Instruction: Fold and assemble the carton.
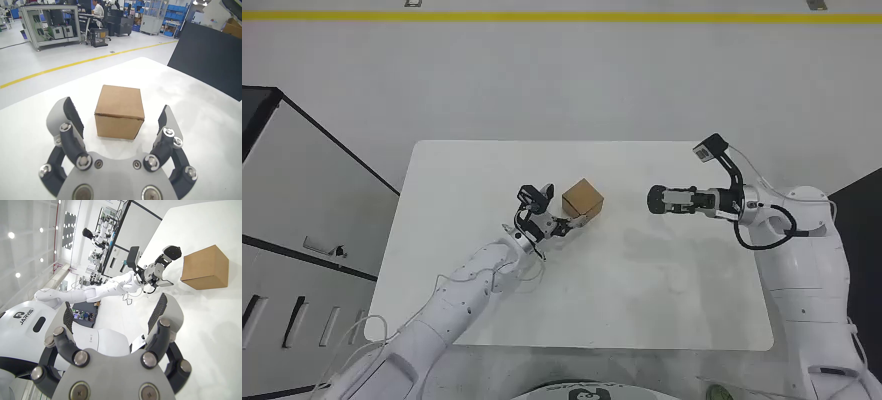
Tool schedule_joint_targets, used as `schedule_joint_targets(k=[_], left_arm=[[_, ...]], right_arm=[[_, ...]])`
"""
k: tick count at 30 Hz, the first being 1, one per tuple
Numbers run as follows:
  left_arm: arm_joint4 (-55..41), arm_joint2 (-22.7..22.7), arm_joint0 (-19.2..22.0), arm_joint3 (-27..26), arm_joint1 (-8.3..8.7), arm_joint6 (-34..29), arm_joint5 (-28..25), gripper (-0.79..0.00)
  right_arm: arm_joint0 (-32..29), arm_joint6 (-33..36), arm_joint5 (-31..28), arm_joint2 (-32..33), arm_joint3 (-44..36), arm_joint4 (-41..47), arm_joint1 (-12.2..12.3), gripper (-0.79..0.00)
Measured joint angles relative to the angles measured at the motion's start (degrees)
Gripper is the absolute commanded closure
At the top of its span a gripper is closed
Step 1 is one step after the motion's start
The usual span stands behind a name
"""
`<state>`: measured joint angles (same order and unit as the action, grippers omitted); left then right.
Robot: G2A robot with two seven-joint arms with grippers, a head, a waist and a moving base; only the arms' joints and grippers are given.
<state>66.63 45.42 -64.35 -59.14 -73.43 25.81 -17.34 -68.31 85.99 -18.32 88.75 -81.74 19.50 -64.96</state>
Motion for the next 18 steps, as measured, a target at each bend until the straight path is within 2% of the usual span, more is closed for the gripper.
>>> schedule_joint_targets(k=[7, 10, 14, 18], left_arm=[[0.8, 0.1, 0.0, 0.1, 0.06, -1.1, 0.4, -0.785], [4.4, -0.3, 0.5, 0.6, 0.0, -1.5, 2.1, -0.785], [4.9, -1.3, 1.4, 2.7, -0.71, -1.5, 0.4, -0.785], [5.0, -1.7, 2.2, 3.7, -1.24, -1.3, 1.1, -0.785]], right_arm=[[0.0, 0.0, 0.0, 0.0, 0.0, 0.0, 0.0, -0.785], [0.0, 0.0, 0.0, 0.0, 0.0, 0.0, 0.0, -0.785], [0.0, 0.0, 0.0, 0.0, 0.0, 0.0, 0.0, -0.785], [0.0, 0.0, 0.0, 0.0, 0.0, 0.0, 0.0, -0.785]])
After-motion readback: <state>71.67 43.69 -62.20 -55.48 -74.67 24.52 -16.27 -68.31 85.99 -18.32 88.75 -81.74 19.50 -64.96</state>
